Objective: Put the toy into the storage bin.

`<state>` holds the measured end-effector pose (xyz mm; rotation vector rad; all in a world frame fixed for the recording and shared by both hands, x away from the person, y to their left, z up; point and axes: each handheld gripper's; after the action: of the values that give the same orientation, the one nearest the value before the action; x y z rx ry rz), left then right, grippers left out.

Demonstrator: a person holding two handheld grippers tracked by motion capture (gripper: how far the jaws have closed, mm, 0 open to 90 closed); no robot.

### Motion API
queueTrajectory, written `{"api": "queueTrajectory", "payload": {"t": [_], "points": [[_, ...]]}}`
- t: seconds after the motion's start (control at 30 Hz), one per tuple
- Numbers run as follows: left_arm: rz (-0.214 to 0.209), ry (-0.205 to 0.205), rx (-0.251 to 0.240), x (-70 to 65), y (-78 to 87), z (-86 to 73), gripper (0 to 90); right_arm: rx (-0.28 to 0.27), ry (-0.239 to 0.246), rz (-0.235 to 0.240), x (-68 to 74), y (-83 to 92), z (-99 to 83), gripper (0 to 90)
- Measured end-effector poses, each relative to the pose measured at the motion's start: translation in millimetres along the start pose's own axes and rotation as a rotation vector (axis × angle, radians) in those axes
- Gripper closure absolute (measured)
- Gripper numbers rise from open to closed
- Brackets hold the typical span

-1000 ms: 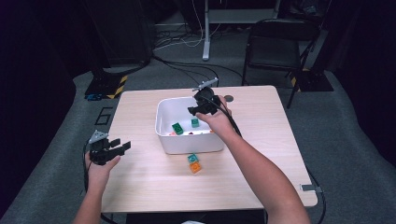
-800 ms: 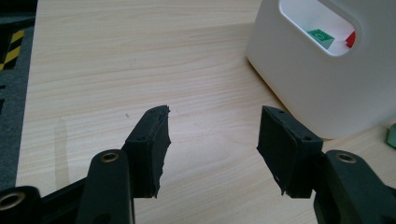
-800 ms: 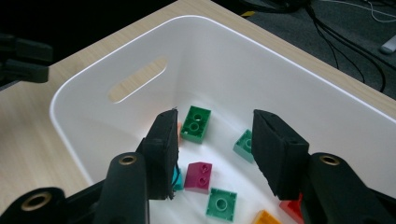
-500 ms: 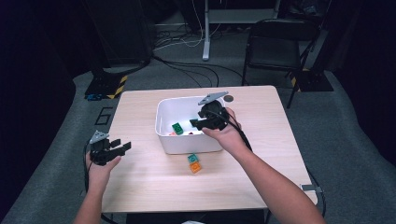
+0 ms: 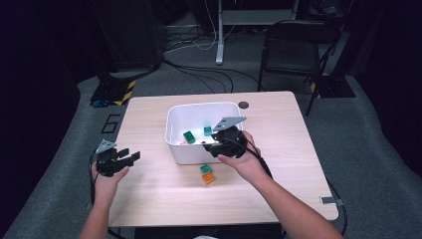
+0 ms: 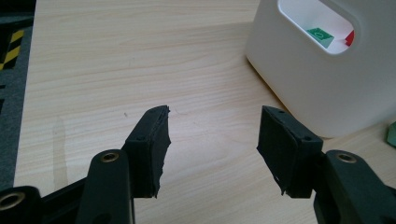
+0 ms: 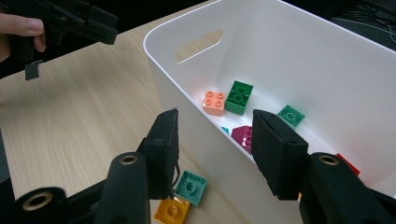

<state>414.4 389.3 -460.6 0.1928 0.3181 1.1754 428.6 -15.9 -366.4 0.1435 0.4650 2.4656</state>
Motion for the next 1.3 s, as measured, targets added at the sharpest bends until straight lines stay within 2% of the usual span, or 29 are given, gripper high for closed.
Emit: {"api": "queueTrajectory", "payload": {"t": [0.23, 0.4, 0.43, 0.6, 0.67, 0.87, 1.13, 1.3], "points": [[0.0, 0.002, 0.001, -0.2, -0.1, -0.3, 42.9, 0.01, -0.012, -0.006, 5.8, 2.5, -20.8, 51.3], [0.001, 0.003, 0.001, -0.2, -0.4, -0.7, 43.0, 0.006, -0.053, -0.009, 7.4, 3.2, -40.6, 51.3], [0.001, 0.003, 0.001, -0.2, -0.4, -0.7, 42.9, 0.006, -0.053, -0.009, 7.4, 3.2, -40.6, 51.3], [-0.002, -0.004, 0.005, -1.5, -1.0, -1.0, 42.9, 0.029, -0.069, -0.031, 7.1, 1.0, -63.7, 51.3], [-0.003, -0.004, 0.008, -1.9, -1.3, -1.4, 42.9, 0.034, -0.058, -0.037, 7.3, 0.0, -69.7, 51.3], [-0.003, -0.003, 0.009, -2.6, -2.5, -2.5, 42.9, 0.048, -0.054, -0.052, 9.1, -3.5, -84.1, 51.0], [-0.003, -0.003, 0.013, -2.6, -2.9, -3.1, 42.9, 0.073, -0.078, -0.044, 12.0, -12.7, -102.0, 50.0], [-0.002, -0.003, 0.011, -2.5, -2.9, -3.3, 42.9, 0.089, -0.078, -0.043, 14.2, -17.0, -109.4, 49.4]]}}
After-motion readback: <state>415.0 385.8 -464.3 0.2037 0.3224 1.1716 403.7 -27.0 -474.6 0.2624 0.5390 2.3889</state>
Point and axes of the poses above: each handheld gripper's, and its own axes: y roughly backward along the jaws, z roughly out of its top, x roughly to its left, and after that the axes turned 15 degrees about -x, right-handed
